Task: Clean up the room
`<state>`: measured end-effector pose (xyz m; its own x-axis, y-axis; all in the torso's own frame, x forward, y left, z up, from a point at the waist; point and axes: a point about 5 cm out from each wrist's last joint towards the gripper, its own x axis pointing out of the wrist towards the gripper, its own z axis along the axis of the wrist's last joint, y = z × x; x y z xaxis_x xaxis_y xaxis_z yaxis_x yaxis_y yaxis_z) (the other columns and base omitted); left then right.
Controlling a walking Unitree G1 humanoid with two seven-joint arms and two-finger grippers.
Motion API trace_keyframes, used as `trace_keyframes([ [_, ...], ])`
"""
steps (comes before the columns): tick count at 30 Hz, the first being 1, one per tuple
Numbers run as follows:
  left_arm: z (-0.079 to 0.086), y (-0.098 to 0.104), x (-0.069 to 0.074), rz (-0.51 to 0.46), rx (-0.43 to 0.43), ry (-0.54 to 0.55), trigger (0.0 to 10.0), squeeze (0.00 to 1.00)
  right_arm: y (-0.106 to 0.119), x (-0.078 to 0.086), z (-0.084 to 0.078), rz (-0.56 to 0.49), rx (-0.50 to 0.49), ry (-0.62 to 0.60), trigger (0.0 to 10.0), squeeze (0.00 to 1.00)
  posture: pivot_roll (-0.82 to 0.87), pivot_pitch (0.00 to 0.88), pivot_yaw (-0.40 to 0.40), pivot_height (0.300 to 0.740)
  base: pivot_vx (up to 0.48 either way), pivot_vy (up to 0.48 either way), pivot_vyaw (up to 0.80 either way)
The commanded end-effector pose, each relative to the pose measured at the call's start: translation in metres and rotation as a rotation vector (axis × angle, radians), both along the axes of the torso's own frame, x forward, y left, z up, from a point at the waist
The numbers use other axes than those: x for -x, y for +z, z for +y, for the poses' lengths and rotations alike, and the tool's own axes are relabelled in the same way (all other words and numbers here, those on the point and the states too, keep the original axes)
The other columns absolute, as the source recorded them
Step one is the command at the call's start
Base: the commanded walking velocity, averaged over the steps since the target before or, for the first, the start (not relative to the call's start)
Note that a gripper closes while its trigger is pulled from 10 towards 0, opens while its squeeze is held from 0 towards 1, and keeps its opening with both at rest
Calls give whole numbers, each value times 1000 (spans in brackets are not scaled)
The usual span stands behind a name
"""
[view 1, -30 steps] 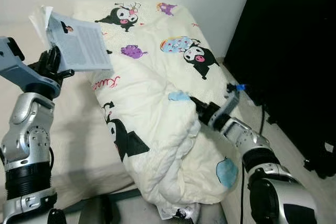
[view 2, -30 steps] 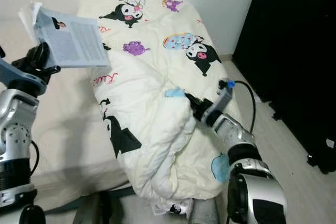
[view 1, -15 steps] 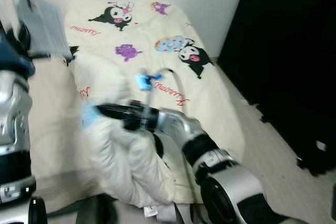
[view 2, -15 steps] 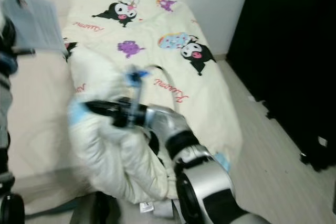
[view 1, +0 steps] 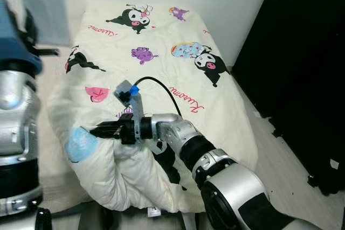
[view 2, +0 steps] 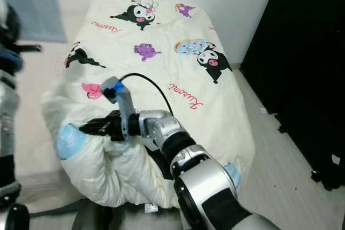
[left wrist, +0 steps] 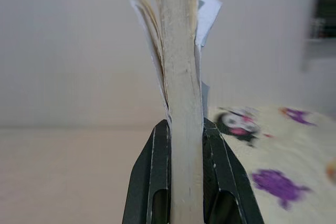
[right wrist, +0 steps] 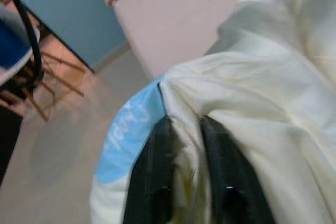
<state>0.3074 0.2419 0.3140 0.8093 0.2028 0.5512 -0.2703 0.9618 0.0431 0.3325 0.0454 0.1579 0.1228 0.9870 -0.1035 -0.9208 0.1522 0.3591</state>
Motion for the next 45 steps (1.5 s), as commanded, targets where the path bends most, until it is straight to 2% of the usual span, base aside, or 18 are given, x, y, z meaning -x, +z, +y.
trace_keyframes([
  [1,-9,7,-1,-30,-14,-36,10000,0,-32,40,35,181,-122,62,10000,1000,30,102,-90,501,0,0,0],
  [8,-42,-4,-11,10,-49,-152,10000,0,-36,37,-29,252,-394,120,10000,1000,-10,88,-92,501,0,0,0],
  [14,-50,-7,-14,19,-26,-184,10000,0,-36,44,-78,267,-511,44,10000,1000,-34,84,-92,501,0,0,0],
  [16,-50,-7,-14,19,-26,-184,10000,0,-36,44,-78,267,-511,44,10000,1000,-34,84,-92,501,0,0,0],
  [19,-63,-25,-24,130,-66,-250,10000,0,-46,26,-115,198,-411,-241,10000,1000,-64,71,-81,501,0,0,0],
  [22,-66,-32,-26,164,-88,-256,10000,0,-49,20,-121,189,-384,-302,10000,1000,-70,66,-78,501,0,0,0],
  [23,-65,-57,-32,287,-84,-235,10000,0,-53,7,-136,189,-330,-443,10000,263,-73,64,-70,501,0,0,0],
  [24,-59,-74,-33,357,-47,-204,10000,0,-56,0,-144,186,-286,-524,10000,0,-74,64,-67,501,0,0,0],
  [25,-59,-74,-33,357,-47,-204,10000,0,-56,0,-144,186,-286,-524,10000,0,-74,64,-67,501,0,0,0],
  [28,-31,-132,-26,554,166,-86,10000,0,-65,-10,-173,195,-175,-761,10000,0,-73,65,-62,501,0,0,0],
  [30,-31,-132,-26,554,166,-86,10000,0,-65,-10,-173,195,-175,-761,10000,0,-73,65,-62,501,0,0,0],
  [33,-8,-171,-12,669,338,31,10000,0,-68,-12,-189,207,-138,-885,10000,0,-76,66,-57,501,0,0,0],
  [35,-8,-171,-12,669,338,31,10000,0,-68,-12,-189,207,-138,-885,10000,0,-76,66,-57,501,0,0,0],
  [36,13,-194,4,716,445,152,10000,0,-70,-13,-198,218,-124,-956,10000,0,-78,65,-55,501,0,0,0],
  [38,36,-205,23,711,519,289,10000,0,-74,-12,-209,232,-94,-1028,10000,0,-74,67,-56,501,0,0,0],
  [41,53,-170,30,511,548,316,10000,0,-84,-11,-228,256,0,-1166,10000,0,-58,65,-72,501,0,0,0],
  [42,44,-144,22,407,556,213,10000,0,-89,-10,-232,259,58,-1202,10000,0,-60,61,-72,501,0,0,0],
  [45,30,-124,15,322,597,77,10000,0,-92,-11,-233,259,88,-1226,10000,0,-59,59,-71,501,0,0,0],
])
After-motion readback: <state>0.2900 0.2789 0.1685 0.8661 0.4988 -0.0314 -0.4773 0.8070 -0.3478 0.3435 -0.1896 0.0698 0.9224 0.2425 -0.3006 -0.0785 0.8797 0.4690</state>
